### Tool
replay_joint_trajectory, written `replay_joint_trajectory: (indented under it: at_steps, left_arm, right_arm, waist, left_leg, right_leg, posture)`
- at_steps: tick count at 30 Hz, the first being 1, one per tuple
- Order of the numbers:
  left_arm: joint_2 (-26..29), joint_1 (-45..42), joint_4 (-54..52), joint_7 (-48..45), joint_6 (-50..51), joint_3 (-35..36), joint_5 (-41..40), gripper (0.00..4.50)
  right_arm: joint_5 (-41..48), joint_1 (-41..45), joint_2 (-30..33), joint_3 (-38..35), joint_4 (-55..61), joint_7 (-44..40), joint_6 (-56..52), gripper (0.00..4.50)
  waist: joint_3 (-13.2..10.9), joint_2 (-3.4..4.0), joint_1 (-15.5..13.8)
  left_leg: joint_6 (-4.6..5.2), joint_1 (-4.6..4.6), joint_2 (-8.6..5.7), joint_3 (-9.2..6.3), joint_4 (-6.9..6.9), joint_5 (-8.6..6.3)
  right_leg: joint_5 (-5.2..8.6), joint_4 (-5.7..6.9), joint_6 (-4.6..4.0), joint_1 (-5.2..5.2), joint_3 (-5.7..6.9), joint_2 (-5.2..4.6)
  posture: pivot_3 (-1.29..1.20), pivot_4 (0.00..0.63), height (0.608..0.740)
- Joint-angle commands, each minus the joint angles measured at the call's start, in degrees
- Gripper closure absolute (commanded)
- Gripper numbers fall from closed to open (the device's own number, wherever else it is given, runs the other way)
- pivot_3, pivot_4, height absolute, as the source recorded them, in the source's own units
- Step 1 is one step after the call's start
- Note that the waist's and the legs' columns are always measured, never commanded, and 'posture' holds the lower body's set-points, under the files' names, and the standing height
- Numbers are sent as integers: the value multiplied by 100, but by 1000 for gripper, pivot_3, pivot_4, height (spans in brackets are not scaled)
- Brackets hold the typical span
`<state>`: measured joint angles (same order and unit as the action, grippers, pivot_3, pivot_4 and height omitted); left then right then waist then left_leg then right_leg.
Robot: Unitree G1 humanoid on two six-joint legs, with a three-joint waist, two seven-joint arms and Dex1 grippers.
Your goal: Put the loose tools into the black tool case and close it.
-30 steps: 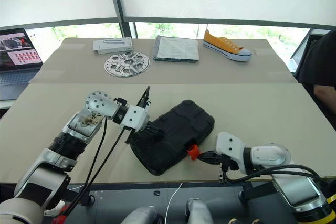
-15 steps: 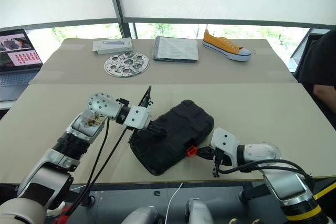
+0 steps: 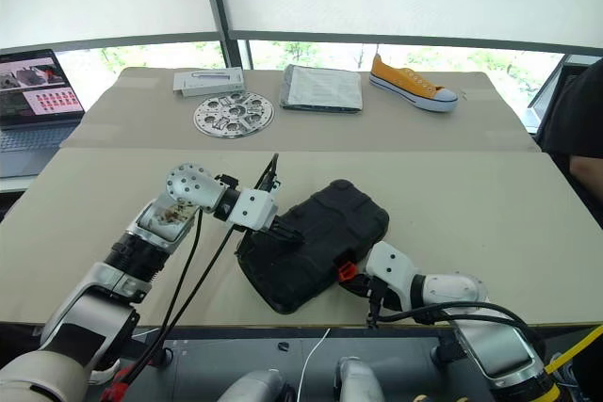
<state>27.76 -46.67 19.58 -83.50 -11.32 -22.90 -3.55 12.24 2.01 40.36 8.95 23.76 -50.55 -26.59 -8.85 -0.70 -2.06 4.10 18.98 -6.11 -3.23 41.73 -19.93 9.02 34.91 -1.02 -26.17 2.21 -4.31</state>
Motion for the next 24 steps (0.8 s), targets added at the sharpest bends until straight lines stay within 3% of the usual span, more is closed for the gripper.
replay_joint_trajectory:
  at_steps: [1, 11, 17, 24]
  left_arm:
    - [-34, 74, 213, -49, -63, -336, 387, 4443]
    - [-126, 56, 605, 83, -748, -468, 740, 4443]
    - [-100, 48, 629, 48, -764, -422, 726, 4443]
    - [-65, 62, 622, 42, -744, -399, 702, 4500]
  right_arm:
    - [277, 258, -25, -471, 599, 128, 72, 4500]
    - [534, 179, 192, -744, 1147, 67, -322, 4500]
    - [651, -541, 442, -1063, 1373, 56, -624, 4500]
    - [1022, -926, 184, -1345, 1641, 526, -1116, 2144]
  waist:
    - [0, 0, -1]
    - [0, 1, 51]
    - [12, 12, 20]
    - [16, 17, -2]
  left_leg:
    - [0, 0, 0, 0, 0, 0]
    - [0, 1, 6, 0, -2, 0]
    - [2, 1, 5, -3, -2, -2]
    - [4, -2, 6, -1, -3, -3]
  right_leg:
    - [0, 0, 0, 0, 0, 0]
    - [0, -1, 0, -2, 0, 3]
    - [4, -3, 6, 3, 2, 2]
    - [5, -2, 7, 2, -2, 3]
  posture:
    - [0, 150, 740]
    - [0, 150, 740]
    - [0, 150, 740]
    - [0, 150, 740]
